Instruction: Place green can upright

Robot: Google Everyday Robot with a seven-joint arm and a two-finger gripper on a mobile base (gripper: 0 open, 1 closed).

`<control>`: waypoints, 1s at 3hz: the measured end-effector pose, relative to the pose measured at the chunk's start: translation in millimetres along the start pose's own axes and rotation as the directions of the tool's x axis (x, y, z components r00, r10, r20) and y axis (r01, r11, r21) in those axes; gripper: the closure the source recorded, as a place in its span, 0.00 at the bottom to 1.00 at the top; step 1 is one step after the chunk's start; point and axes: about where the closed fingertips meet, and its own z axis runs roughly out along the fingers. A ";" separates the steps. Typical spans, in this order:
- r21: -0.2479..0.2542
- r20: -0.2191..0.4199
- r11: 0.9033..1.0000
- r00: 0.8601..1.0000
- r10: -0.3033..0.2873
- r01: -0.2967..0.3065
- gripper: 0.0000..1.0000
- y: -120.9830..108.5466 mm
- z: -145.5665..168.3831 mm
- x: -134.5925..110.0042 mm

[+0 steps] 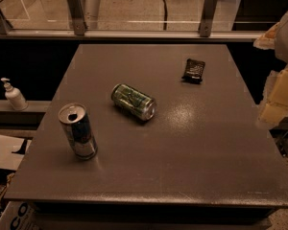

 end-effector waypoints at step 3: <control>0.040 0.069 0.998 0.997 0.045 -0.048 0.00 -11.2 14.2 -55.5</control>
Offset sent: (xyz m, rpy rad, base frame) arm 0.0310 0.0440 -0.0007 0.0716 -0.0841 -0.0624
